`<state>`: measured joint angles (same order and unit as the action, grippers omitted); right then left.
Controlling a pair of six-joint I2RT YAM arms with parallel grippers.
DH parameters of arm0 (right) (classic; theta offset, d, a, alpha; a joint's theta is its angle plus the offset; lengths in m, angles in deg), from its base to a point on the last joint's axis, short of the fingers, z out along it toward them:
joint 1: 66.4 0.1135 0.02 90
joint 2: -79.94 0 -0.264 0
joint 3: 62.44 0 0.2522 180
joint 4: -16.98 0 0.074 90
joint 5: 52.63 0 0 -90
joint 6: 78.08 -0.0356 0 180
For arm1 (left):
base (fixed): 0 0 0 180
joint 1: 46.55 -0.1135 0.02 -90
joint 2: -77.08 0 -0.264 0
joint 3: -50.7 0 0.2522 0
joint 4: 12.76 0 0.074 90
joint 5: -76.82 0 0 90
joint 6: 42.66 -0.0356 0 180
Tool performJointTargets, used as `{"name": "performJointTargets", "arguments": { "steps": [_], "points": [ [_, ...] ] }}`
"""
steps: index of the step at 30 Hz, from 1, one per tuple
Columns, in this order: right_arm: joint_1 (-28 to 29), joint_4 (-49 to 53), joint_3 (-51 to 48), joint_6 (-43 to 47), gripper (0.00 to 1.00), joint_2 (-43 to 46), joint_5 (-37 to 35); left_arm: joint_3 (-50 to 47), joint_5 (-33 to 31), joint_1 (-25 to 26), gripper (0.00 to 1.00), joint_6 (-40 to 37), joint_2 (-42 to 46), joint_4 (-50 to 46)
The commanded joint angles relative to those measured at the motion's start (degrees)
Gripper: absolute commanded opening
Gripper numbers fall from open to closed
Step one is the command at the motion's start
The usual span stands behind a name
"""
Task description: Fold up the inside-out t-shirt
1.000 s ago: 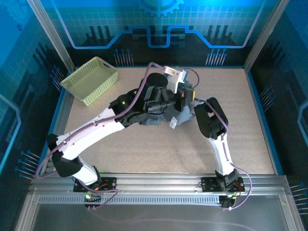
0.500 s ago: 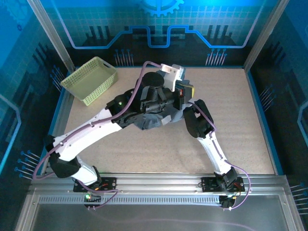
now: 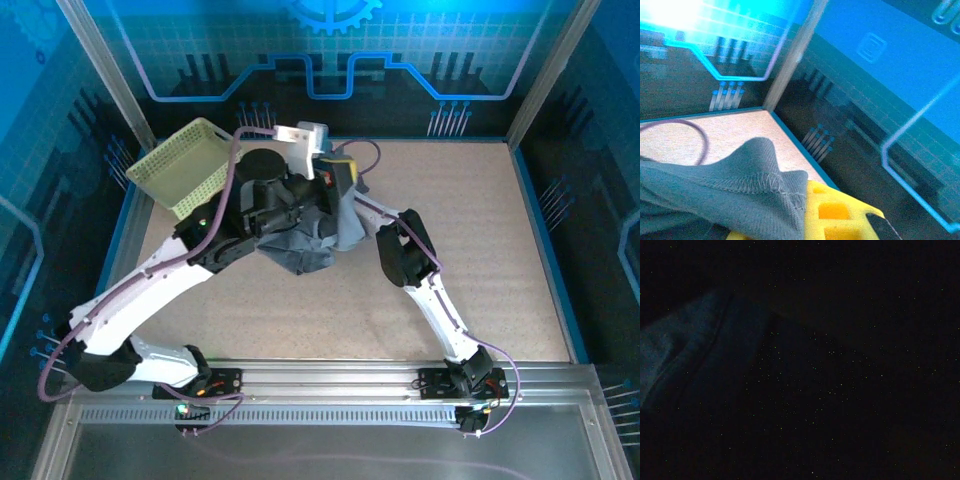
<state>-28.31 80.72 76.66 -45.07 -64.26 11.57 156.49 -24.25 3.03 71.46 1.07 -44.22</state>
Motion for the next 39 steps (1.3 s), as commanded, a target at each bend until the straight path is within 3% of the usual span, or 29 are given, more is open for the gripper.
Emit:
{"name": "performJointTargets", "arguments": {
  "steps": [1,5,11,13,19,28,35,37,39],
  "points": [
    [-0.2,7.5,-5.4,-3.0,0.86,-0.7,0.0,-2.0,-4.5,-3.5,0.01,0.9,3.2,1.3],
    [-0.4,5.5,-13.1,-4.9,0.86,3.2,-1.6,-5.1,-7.1,-10.0,0.01,2.1,3.5,-2.3],
    [-1.4,8.1,-18.2,-7.3,0.94,6.0,-4.2,-10.2,-2.5,-17.9,0.00,6.3,3.8,-3.9],
    [-1.4,12.0,-15.8,-8.1,0.98,4.8,-5.6,-11.0,-0.5,-18.2,0.00,6.5,4.3,-2.8],
    [-1.0,15.4,-13.8,-8.1,0.97,3.4,-5.6,-7.4,3.2,-18.2,0.00,7.5,5.7,-2.5],
    [1.0,10.7,-25.8,-10.4,0.93,8.4,-3.0,-5.0,7.0,-18.1,0.00,7.8,7.7,-2.7],
    [2.6,11.6,-26.1,-11.6,0.87,8.5,-6.1,-8.1,6.2,-18.2,0.00,8.0,8.7,-2.3],
    [3.3,11.1,-27.3,-11.9,0.82,9.1,-7.2,-8.8,5.5,-18.2,0.00,7.9,9.0,-2.5],
    [3.9,10.1,-28.5,-11.9,0.68,9.8,-8.1,-9.8,4.7,-18.1,0.00,7.7,9.3,-2.4]
  ]
}}
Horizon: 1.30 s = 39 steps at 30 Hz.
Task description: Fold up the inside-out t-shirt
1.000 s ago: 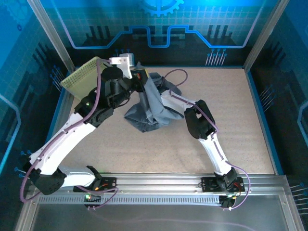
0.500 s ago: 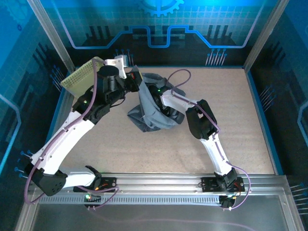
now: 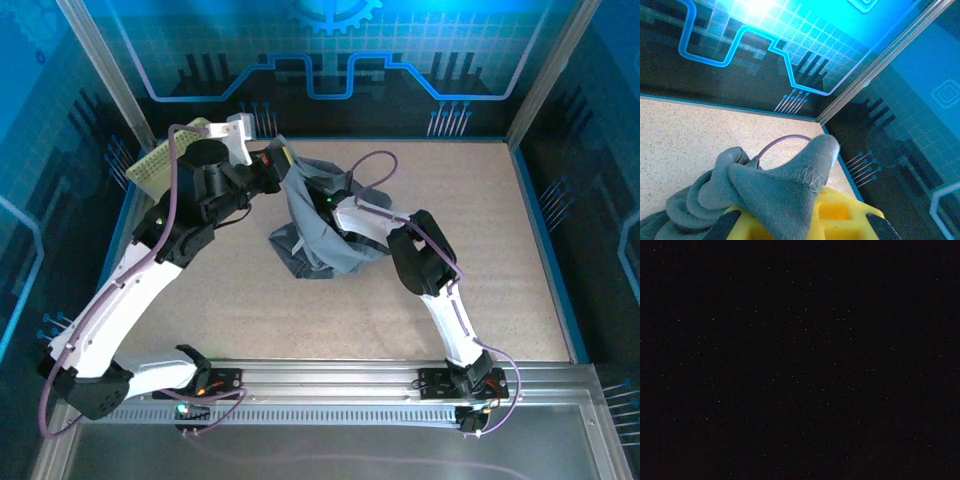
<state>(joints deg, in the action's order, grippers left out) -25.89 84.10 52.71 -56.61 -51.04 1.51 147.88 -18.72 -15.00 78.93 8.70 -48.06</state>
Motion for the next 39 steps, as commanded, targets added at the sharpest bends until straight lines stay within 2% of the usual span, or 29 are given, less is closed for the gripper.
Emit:
{"name": "performJointTargets", "arguments": {
  "steps": [1,4,5,8,11,17,20,28,32,34,35,37,39],
  "points": [
    [1.5,6.3,-5.2,-0.5,0.61,-3.0,1.8,-1.6,-1.4,-0.1,0.00,0.2,1.8,1.4],
    [1.3,3.1,-8.7,-0.2,0.34,-0.5,2.1,-2.2,-4.4,-0.2,0.00,-0.7,1.5,0.0],
    [1.2,1.5,-10.4,-0.2,0.22,0.6,2.3,-2.4,-5.7,-0.3,0.01,-1.2,1.2,-0.7],
    [1.4,-5.9,-17.3,1.3,0.02,6.1,1.9,-3.5,-10.1,-1.0,0.01,-3.0,-0.4,-2.9],
    [1.8,-15.9,-24.7,5.6,0.00,13.5,2.1,-5.9,-11.7,-3.1,0.01,-3.3,-2.9,-4.2],
    [4.7,-23.9,-30.4,14.9,0.00,26.7,-0.8,-9.0,-9.0,-9.6,0.02,-2.0,-12.5,-7.1],
    [5.3,-30.2,-34.7,18.9,0.00,32.4,2.2,-8.3,-6.3,-11.2,0.02,-3.2,-19.2,-8.3],
    [4.6,-45.3,-43.8,26.4,0.00,43.8,13.5,-6.5,1.4,-10.6,0.15,-6.1,-30.5,-12.1],
    [3.4,-51.4,-46.3,28.7,0.00,46.1,21.3,-7.8,2.0,-8.7,0.31,-8.9,-30.6,-11.7],
    [3.5,-52.3,-46.7,30.1,0.00,46.5,22.2,-9.8,2.4,-7.2,0.44,-11.5,-27.7,-8.9],
    [3.5,-52.6,-47.0,30.6,0.00,46.5,22.3,-11.8,2.8,-6.4,0.53,-12.9,-25.6,-6.6],
    [3.3,-53.7,-47.9,31.8,0.00,46.7,22.8,-16.0,7.5,-5.7,0.71,-15.5,-20.7,-0.2],
    [3.3,-54.9,-48.8,32.7,0.00,46.8,23.3,-20.7,15.0,-5.7,0.83,-17.1,-16.5,6.7]
  ]
}}
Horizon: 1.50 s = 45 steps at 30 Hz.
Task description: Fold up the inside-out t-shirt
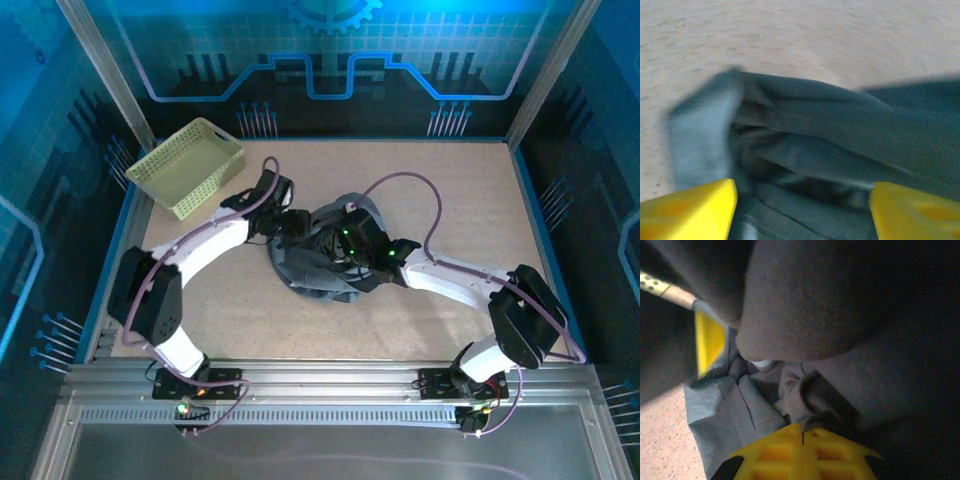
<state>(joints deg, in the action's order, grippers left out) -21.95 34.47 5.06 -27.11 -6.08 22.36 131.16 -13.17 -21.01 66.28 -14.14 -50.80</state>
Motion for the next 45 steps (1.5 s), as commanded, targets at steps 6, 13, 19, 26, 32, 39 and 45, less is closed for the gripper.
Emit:
{"name": "performJointTargets", "arguments": {
  "steps": [6,13,19,26,32,39,45],
  "points": [
    [-0.1,-6.5,-1.6,4.6,0.00,1.2,3.5,-6.0,14.3,1.7,0.96,-5.3,6.8,15.5],
    [2.0,-7.4,-2.6,6.8,0.00,2.4,2.4,1.3,8.9,2.2,0.89,-4.4,-1.9,12.4],
    [4.5,-10.1,-6.2,9.8,0.00,5.1,3.6,5.7,6.0,0.3,0.55,1.9,-6.4,14.2],
    [6.8,-11.1,-9.7,12.5,0.00,12.2,1.4,24.2,0.4,-3.2,0.12,7.4,-21.7,-5.3],
    [6.3,-10.6,-9.3,13.2,0.00,16.9,3.0,40.3,-3.4,-3.1,0.34,3.1,-34.5,-24.8],
    [0.7,-8.2,-8.9,9.8,0.00,20.6,5.3,21.8,-5.2,-2.6,0.85,3.9,-16.5,-15.0],
    [-3.0,-5.9,-9.0,12.2,0.00,23.2,9.6,3.5,-1.6,-2.4,0.97,8.4,5.3,-3.0]
  ]
}}
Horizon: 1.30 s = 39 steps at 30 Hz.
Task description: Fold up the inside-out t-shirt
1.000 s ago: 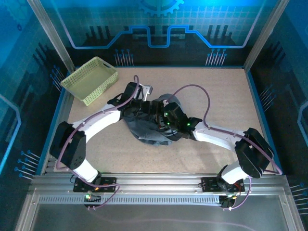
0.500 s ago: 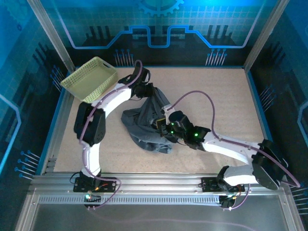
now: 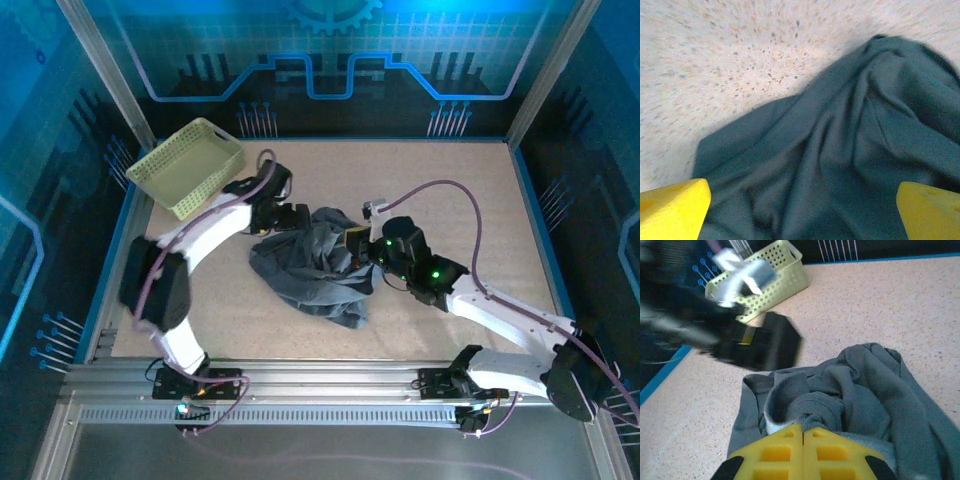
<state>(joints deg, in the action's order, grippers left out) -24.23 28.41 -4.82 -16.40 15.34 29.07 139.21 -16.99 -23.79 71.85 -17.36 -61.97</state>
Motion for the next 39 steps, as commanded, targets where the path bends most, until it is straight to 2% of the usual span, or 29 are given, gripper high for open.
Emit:
{"name": "performJointTargets", "arguments": {
  "steps": [1,5,8,11,13,18,20,22,26,29,33,39],
  "points": [
    [-0.9,0.1,0.7,1.7,0.00,2.0,3.2,-7.0,4.1,0.7,0.97,3.2,11.3,10.5],
    [-1.3,-0.5,-0.7,1.2,0.00,2.8,4.4,-14.5,12.3,5.3,0.98,1.3,18.1,20.2],
    [-1.2,-0.9,-1.2,0.3,0.00,3.5,4.3,-16.1,11.6,10.7,0.99,-2.7,18.1,22.5],
    [-1.2,-0.8,-1.6,0.1,0.00,4.3,4.4,-15.9,11.9,13.4,0.99,-3.8,15.9,23.4],
    [-1.3,-0.3,-1.4,0.2,0.00,4.8,4.7,-15.6,11.0,14.4,0.98,-3.7,14.5,24.0],
    [-1.1,0.8,-1.5,0.5,0.00,6.2,4.9,-13.8,9.6,15.2,0.87,-3.8,10.7,23.9],
    [-1.2,0.9,-1.6,0.4,0.00,6.7,5.1,-13.1,9.7,15.4,0.80,-4.0,9.7,23.9],
    [-1.1,1.4,-1.4,0.3,0.00,6.9,4.6,-12.1,9.9,15.5,0.67,-3.9,8.9,23.7],
    [-1.6,6.1,0.3,0.7,0.00,6.3,-0.5,-9.4,8.0,15.6,0.29,-3.6,10.3,22.6],
    [-4.3,9.9,2.0,1.5,0.00,5.2,-0.6,-5.5,5.4,15.7,0.01,-3.7,12.3,20.0],
    [-10.9,13.6,5.1,2.4,0.00,5.0,3.4,2.1,7.3,15.6,0.00,-2.7,16.8,16.6],
    [-15.9,19.8,16.4,6.8,0.00,5.7,7.4,5.8,12.3,15.7,0.00,0.1,25.0,21.1]
  ]
}}
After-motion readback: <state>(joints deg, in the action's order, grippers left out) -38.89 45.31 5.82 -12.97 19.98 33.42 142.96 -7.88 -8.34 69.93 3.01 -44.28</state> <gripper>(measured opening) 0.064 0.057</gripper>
